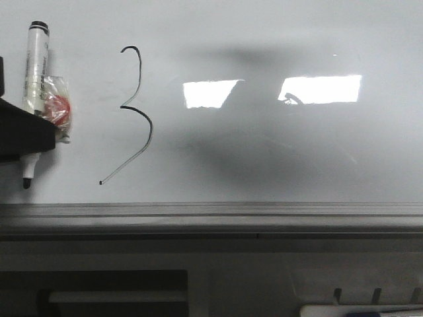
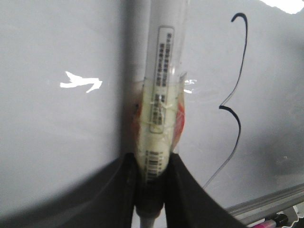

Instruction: Write number 3 on whiteboard

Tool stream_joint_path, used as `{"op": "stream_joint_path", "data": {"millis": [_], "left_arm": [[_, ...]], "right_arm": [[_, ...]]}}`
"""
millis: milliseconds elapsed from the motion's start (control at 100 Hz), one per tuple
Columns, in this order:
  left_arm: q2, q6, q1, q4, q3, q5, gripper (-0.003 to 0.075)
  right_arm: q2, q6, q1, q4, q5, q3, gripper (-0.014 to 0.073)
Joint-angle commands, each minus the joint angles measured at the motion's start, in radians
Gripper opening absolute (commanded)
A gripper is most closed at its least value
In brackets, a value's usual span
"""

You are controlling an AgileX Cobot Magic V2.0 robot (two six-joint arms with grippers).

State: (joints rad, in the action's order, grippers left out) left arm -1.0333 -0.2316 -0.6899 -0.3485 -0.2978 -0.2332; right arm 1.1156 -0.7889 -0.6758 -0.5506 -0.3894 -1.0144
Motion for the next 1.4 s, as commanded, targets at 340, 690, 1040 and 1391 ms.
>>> {"op": "stream_joint_path", "data": {"millis": [340,690,1040,1391], "left_arm": [[0.015,-0.003,0.050,0.000,-0.022,-0.013,-0.0021],[0.072,-0.003,0.128,0.079,-0.024,0.103,-0.0021],[0.072,-0.003,0.128,0.126,-0.034,0.086,0.0009],[0.072,-0.007,0.119,0.063,-0.034,0.045,0.0167]], "right_arm": [[-0.024,0.000,0.006,-0.022,0.035,-0.031,0.0545],[-0.024,0.000,0.006,-0.022,0.034,-0.031,0.0545],[-0.024,0.000,0.006,-0.024,0.013,-0.031,0.0545],[-0.024,0.000,0.006,-0.024,0.011,-0.031,0.0545]]}}
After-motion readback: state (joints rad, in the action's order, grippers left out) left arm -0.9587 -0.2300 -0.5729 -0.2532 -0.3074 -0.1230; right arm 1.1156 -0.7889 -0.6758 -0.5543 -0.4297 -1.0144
